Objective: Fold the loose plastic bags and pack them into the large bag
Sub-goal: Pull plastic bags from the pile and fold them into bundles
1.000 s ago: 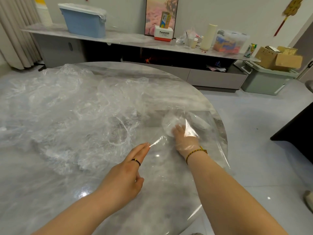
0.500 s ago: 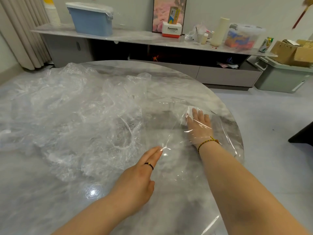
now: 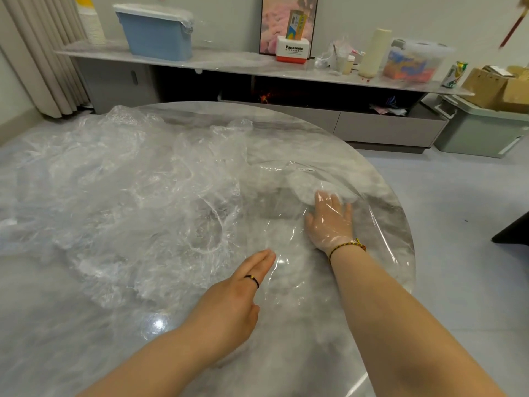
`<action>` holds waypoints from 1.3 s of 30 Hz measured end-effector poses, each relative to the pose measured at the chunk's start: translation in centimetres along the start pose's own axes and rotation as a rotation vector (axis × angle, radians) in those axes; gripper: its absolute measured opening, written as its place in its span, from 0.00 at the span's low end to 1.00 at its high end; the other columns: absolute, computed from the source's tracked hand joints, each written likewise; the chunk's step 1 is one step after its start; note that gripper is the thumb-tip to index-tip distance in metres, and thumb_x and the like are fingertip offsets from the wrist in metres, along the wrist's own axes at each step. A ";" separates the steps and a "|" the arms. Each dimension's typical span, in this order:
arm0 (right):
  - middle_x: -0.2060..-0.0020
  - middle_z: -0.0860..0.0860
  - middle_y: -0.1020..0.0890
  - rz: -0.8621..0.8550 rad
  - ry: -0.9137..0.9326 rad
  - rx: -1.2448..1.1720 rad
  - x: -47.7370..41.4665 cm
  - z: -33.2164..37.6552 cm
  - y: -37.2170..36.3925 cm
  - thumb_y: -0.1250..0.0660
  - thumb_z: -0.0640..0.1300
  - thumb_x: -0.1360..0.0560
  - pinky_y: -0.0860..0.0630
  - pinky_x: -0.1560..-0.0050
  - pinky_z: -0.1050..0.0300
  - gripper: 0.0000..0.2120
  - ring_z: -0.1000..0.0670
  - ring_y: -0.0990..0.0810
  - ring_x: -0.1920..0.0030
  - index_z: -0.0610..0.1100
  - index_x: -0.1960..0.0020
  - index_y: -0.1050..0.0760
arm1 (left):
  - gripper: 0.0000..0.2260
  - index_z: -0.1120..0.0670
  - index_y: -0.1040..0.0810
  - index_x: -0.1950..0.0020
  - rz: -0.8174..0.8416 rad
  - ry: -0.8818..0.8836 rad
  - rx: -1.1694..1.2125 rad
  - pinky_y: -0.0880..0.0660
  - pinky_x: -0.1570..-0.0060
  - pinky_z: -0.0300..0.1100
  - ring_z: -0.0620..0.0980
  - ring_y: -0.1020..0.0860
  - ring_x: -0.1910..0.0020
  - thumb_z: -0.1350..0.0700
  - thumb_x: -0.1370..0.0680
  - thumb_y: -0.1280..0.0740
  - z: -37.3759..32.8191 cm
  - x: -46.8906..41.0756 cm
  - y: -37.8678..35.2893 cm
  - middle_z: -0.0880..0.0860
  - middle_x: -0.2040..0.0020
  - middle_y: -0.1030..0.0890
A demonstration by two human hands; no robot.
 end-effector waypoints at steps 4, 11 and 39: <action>0.24 0.49 0.56 -0.036 0.002 0.008 0.1 0.0 0.6 0.53 0.47 0.19 0.60 0.27 0.49 0.27 0.48 0.58 0.24 0.44 0.24 0.59 | 0.33 0.43 0.59 0.26 -0.049 -0.013 0.010 0.36 0.57 0.24 0.43 0.26 0.51 0.63 0.22 0.44 -0.9 -1.7 0.1 0.28 0.34 0.63; 0.25 0.45 0.49 0.008 -0.046 -0.028 0.9 -2.3 1.1 0.51 0.46 0.19 0.58 0.26 0.49 0.25 0.47 0.53 0.25 0.40 0.25 0.52 | 0.30 0.49 0.56 0.24 -0.071 -0.012 -0.049 0.33 0.38 0.38 0.49 0.31 0.35 0.60 0.21 0.43 -2.5 -4.6 0.4 0.42 0.24 0.58; 0.31 0.42 0.33 -0.090 0.566 0.314 11.7 14.3 0.6 0.38 0.36 0.25 0.56 0.26 0.47 0.12 0.42 0.53 0.25 0.38 0.42 0.24 | 0.23 0.45 0.43 0.26 -0.235 0.007 -0.304 0.46 0.32 0.32 0.42 0.42 0.27 0.49 0.20 0.43 7.5 7.1 6.7 0.42 0.26 0.43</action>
Point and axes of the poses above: each hand's wrist, its own x-axis away from the middle knuckle, its own y-axis out of the back of the hand, z = x × y, the point moved 6 cm from there along -x, towards the middle knuckle
